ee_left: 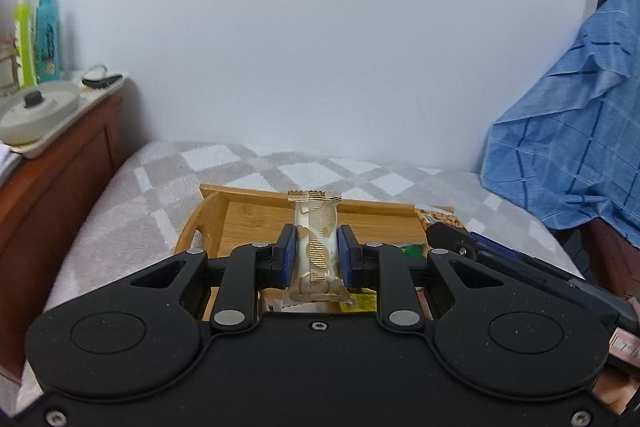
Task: Organize snacks
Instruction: 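Carry wafer bar with left tool while right tool carries cake pack onto tray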
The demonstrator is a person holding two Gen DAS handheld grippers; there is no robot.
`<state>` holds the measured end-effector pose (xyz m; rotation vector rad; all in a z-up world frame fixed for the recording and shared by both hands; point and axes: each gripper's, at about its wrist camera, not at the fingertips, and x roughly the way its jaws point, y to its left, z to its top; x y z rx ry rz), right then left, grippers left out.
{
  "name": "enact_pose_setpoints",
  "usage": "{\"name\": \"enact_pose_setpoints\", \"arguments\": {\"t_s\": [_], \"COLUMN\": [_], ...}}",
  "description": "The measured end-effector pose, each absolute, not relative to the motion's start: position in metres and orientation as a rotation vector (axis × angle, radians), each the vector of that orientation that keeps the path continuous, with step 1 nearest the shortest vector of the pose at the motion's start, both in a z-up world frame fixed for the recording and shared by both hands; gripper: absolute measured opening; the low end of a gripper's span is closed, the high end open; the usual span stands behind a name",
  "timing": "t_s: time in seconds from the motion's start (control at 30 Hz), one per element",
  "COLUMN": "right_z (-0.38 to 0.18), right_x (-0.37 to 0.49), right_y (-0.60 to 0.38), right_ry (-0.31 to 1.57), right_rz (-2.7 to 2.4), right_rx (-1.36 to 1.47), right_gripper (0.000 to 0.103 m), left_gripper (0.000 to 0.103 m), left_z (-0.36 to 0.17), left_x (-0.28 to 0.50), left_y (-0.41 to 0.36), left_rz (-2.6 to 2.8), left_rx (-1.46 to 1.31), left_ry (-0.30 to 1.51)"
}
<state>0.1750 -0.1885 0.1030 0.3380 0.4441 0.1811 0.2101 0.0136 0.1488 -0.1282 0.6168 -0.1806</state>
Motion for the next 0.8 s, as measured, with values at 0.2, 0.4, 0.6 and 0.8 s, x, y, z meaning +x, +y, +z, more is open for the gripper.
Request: {"name": "enact_pose_setpoints", "arguments": {"t_s": [0.2, 0.4, 0.6, 0.8], "right_z": [0.079, 0.061, 0.044, 0.035], "right_x": [0.218, 0.254, 0.279, 0.286], "right_y": [-0.183, -0.173, -0.177, -0.174], "right_ry": [0.476, 0.539, 0.608, 0.649], "right_rz": [0.182, 0.198, 0.202, 0.205], "right_rx": [0.369, 0.308, 0.336, 0.326], "right_gripper": [0.048, 0.048, 0.048, 0.048], "left_gripper": [0.021, 0.021, 0.021, 0.021], "left_z": [0.109, 0.074, 0.046, 0.033], "left_x": [0.259, 0.293, 0.313, 0.32], "left_y": [0.023, 0.023, 0.02, 0.013], "left_rz": [-0.152, -0.158, -0.17, -0.177], "left_rx": [-0.149, -0.149, -0.157, -0.157], "left_ry": [0.693, 0.748, 0.794, 0.814]}}
